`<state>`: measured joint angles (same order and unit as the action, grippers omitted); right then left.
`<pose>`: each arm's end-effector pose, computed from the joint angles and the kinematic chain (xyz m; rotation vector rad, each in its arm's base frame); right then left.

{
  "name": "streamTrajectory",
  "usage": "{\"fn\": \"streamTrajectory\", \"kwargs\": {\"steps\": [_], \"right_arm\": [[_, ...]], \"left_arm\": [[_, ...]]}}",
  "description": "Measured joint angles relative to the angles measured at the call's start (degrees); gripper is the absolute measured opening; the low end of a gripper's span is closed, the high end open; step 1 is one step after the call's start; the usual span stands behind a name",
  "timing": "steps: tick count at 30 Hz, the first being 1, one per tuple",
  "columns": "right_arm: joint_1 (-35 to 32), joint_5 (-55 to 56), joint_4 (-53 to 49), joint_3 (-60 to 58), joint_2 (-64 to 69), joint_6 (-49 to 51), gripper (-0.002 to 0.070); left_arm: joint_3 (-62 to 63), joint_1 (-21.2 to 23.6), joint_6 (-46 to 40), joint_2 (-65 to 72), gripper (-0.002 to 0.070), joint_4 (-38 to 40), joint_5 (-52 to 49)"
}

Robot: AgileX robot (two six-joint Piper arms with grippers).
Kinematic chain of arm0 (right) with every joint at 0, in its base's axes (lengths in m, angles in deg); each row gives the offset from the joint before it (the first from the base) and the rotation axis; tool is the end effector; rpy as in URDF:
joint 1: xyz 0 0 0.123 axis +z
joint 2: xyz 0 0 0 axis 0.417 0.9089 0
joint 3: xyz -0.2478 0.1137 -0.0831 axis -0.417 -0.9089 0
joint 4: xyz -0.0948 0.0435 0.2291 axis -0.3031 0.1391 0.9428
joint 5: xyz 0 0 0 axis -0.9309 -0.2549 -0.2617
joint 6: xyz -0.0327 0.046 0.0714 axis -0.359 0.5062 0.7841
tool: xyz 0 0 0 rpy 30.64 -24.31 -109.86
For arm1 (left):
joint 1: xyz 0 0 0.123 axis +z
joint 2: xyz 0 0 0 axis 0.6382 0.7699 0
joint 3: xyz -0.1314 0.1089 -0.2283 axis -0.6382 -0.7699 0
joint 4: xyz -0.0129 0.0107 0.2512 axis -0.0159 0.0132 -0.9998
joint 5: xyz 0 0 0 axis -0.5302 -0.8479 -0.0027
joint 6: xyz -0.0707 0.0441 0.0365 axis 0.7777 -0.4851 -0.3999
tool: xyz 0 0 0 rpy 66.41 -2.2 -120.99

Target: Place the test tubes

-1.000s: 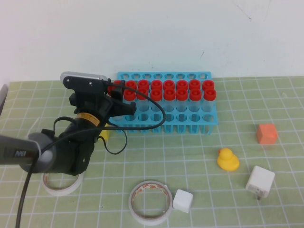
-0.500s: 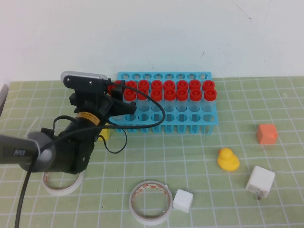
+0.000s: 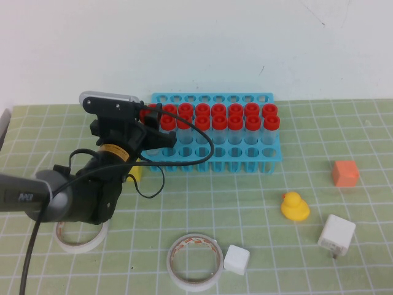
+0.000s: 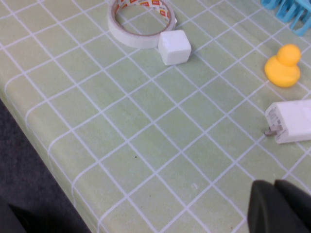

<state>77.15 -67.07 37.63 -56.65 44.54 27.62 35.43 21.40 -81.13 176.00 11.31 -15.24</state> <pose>0.0524 0.0432 0.2618 -0.9817 1.9449 0.2803 0.3981 -0.1265 0.1800 0.0928 1.5679 -0.3285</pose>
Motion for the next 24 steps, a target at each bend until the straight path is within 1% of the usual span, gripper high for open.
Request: {"fn": "streamTrajectory", "kwargs": {"steps": [12,24], "right_arm": [[0.0,0.0,0.0,0.0,0.0,0.0,-0.0001],[0.0,0.0,0.0,0.0,0.0,0.0,-0.0001]], "left_arm": [[0.0,0.0,-0.1,0.2,0.0256,1.4,-1.6],[0.0,0.0,-0.3,0.2,0.0256,1.3,-1.8]]}}
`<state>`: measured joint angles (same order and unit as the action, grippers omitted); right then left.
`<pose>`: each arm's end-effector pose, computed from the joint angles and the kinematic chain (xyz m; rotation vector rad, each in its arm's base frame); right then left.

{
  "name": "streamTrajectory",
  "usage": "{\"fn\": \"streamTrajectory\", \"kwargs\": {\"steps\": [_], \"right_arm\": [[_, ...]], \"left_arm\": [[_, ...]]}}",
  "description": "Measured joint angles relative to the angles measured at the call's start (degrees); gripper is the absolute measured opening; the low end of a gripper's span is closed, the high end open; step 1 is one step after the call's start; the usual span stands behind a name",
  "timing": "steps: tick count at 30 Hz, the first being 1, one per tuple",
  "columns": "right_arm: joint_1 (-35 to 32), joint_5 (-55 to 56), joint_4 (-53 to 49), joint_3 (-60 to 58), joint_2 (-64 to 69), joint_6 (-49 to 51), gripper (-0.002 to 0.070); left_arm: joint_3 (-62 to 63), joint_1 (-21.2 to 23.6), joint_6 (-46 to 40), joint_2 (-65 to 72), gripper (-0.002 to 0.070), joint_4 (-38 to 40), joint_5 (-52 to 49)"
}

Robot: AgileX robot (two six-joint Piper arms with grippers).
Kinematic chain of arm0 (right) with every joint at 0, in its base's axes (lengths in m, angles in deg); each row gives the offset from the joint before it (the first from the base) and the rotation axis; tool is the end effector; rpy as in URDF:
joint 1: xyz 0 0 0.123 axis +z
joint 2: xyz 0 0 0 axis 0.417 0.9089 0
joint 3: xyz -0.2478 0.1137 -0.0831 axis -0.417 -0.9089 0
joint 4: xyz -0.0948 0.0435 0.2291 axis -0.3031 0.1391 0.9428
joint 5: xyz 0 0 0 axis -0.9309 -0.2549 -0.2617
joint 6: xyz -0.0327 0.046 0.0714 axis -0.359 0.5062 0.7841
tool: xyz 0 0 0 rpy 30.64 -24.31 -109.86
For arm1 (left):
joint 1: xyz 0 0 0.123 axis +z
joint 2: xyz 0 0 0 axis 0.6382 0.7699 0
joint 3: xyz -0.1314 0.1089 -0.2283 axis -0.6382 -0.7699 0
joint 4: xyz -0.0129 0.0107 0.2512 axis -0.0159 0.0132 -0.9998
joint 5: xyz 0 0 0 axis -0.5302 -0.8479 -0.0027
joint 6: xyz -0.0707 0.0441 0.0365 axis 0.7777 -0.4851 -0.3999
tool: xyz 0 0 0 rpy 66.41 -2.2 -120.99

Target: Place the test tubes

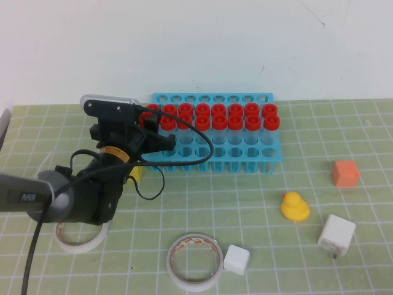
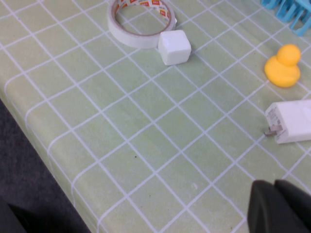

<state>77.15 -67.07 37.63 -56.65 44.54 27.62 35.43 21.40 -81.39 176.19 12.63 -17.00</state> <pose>0.0524 0.0432 0.2618 -0.9817 1.9449 0.2803 0.3986 -0.1251 0.1758 0.0740 1.6035 -0.3189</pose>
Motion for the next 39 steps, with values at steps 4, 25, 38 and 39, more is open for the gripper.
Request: {"fn": "streamTrajectory", "kwargs": {"steps": [4,25,38,39], "right_arm": [[0.0,0.0,0.0,0.0,0.0,-0.1,-0.0001],[0.0,0.0,0.0,0.0,0.0,-0.1,-0.0001],[0.0,0.0,0.0,0.0,0.0,-0.1,-0.0001],[0.0,0.0,0.0,0.0,0.0,-0.1,-0.0001]], "left_arm": [[0.0,0.0,0.0,0.0,0.0256,-0.2,0.0],[-12.2,0.0,-8.7,-26.1,0.0204,0.4,-5.5],[-26.2,0.0,-15.4,-63.4,0.0002,0.6,-21.9],[-26.5,0.0,-15.7,-65.9,0.0001,0.6,-25.3]]}}
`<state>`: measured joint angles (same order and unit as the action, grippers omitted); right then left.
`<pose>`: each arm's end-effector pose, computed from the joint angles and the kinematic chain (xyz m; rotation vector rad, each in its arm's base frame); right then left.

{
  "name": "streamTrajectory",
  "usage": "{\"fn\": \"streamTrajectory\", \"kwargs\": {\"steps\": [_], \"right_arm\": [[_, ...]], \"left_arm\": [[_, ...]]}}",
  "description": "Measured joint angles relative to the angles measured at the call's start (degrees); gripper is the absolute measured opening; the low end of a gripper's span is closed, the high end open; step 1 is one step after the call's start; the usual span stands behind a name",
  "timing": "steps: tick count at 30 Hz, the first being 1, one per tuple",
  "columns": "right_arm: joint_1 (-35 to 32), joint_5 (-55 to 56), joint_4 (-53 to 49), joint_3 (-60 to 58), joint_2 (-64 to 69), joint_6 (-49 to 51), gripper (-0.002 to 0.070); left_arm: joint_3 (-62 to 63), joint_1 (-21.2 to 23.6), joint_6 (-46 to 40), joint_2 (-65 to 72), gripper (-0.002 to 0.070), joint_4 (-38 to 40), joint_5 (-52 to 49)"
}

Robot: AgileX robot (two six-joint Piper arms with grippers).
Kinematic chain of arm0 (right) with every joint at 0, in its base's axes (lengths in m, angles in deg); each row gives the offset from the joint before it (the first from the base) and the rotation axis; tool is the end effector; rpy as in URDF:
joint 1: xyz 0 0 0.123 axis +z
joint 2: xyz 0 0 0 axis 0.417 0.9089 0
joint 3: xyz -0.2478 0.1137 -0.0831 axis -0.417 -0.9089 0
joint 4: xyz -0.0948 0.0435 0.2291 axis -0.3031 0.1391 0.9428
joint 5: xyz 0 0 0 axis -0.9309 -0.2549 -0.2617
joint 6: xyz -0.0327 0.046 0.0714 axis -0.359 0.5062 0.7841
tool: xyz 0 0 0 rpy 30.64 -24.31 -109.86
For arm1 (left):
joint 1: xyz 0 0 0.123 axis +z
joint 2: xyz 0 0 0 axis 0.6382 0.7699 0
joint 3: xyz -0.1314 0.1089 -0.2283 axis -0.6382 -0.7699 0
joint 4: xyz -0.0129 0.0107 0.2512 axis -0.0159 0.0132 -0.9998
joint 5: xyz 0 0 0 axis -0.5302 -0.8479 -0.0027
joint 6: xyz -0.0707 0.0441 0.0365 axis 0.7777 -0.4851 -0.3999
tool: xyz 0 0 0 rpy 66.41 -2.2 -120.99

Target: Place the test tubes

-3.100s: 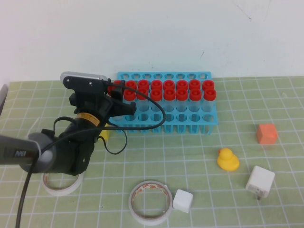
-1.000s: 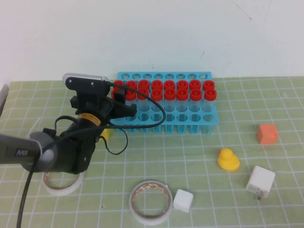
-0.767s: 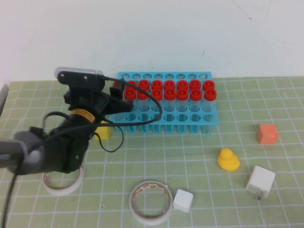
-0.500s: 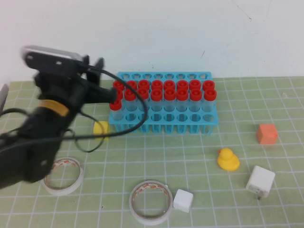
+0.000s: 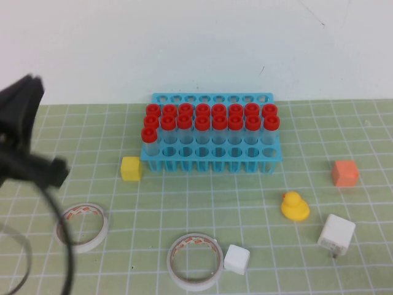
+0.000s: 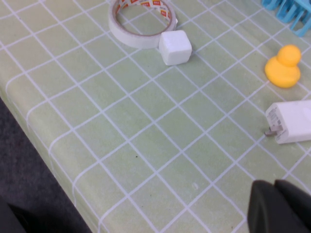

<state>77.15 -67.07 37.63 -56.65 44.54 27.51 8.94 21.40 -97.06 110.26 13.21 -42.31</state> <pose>0.0524 0.0432 0.2618 -0.9835 1.9439 0.2792 0.1752 -0.0538 0.3491 0.2332 1.3315 -0.1730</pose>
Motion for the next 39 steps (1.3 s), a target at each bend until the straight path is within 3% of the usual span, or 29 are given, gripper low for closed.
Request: {"fn": "streamTrajectory", "kwargs": {"steps": [9,16,30,39], "right_arm": [[0.0,0.0,0.0,0.0,0.0,0.0,-0.0001],[0.0,0.0,0.0,0.0,0.0,0.0,-0.0001],[0.0,0.0,0.0,0.0,0.0,0.0,-0.0001],[0.0,0.0,0.0,0.0,0.0,0.0,-0.0001]], "left_arm": [[-1.3,0.0,-5.2,-18.5,0.0,-0.7,-28.1],[-1.3,0.0,-7.8,-26.2,0.0,-0.8,-42.4],[-3.0,1.3,-7.8,-30.5,0.0,-0.8,-50.0],[-3.0,5.4,-7.8,-39.2,0.0,-0.6,-54.7]]}}
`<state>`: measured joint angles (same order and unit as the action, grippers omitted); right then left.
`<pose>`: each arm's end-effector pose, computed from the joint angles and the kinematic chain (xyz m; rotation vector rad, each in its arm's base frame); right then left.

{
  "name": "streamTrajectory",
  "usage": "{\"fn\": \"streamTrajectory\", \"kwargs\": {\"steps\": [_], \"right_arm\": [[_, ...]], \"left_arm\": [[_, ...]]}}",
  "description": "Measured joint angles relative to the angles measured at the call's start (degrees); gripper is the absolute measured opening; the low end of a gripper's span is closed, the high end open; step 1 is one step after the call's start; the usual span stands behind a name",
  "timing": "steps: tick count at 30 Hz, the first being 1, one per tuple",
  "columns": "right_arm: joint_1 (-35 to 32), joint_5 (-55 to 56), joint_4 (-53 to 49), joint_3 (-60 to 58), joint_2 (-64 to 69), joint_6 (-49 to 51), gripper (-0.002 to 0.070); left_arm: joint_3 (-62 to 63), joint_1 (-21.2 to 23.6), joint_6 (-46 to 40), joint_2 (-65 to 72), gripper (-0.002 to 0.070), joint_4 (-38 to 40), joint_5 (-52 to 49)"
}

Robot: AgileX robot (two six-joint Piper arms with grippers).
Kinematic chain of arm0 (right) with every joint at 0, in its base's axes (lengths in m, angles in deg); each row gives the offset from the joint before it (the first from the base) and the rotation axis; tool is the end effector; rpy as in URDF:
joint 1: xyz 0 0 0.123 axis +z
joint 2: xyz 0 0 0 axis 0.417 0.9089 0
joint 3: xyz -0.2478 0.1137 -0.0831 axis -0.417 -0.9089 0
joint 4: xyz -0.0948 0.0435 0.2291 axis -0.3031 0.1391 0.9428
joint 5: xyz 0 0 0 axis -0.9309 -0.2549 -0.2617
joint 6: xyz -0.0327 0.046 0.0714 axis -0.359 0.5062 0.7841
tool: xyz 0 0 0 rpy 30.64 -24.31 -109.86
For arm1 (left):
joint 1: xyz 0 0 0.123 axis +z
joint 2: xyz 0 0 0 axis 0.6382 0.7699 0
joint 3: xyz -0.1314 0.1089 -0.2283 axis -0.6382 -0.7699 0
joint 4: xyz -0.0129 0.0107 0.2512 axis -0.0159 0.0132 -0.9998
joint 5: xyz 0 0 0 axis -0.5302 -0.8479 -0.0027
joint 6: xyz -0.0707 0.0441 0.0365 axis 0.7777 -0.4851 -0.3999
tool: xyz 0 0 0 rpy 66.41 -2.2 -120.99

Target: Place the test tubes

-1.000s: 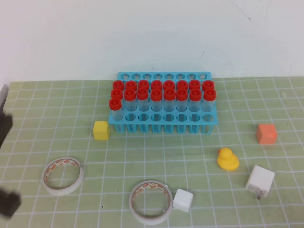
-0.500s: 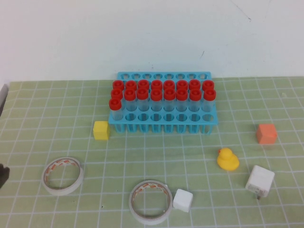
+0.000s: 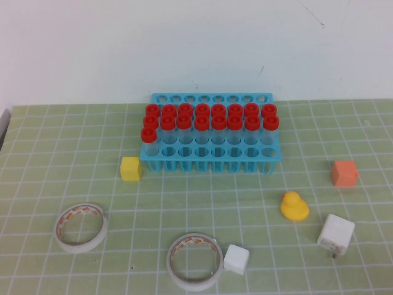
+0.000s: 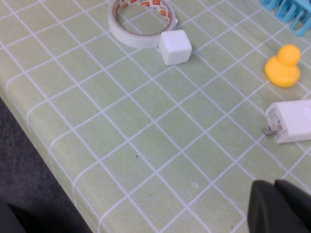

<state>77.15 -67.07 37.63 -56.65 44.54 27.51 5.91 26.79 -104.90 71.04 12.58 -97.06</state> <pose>0.0524 0.0432 0.2618 -0.9835 1.9439 0.2792 0.0381 -0.0127 0.3219 0.4072 1.6196 -0.0313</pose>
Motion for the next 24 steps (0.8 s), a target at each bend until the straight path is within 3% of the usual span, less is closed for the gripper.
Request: {"fn": "streamTrajectory", "kwargs": {"steps": [6,13,24], "right_arm": [[0.0,0.0,0.0,0.0,0.0,0.0,-0.0001],[0.0,0.0,0.2,0.0,0.0,0.0,-0.0001],[0.0,0.0,0.2,0.0,0.0,0.0,-0.0001]], "left_arm": [[0.0,1.3,0.9,-9.9,-0.0001,3.0,-3.6],[-5.4,1.3,4.9,-11.1,-0.0001,3.6,-2.9],[-27.1,1.3,6.2,-11.1,-0.0001,12.7,20.9]]}}
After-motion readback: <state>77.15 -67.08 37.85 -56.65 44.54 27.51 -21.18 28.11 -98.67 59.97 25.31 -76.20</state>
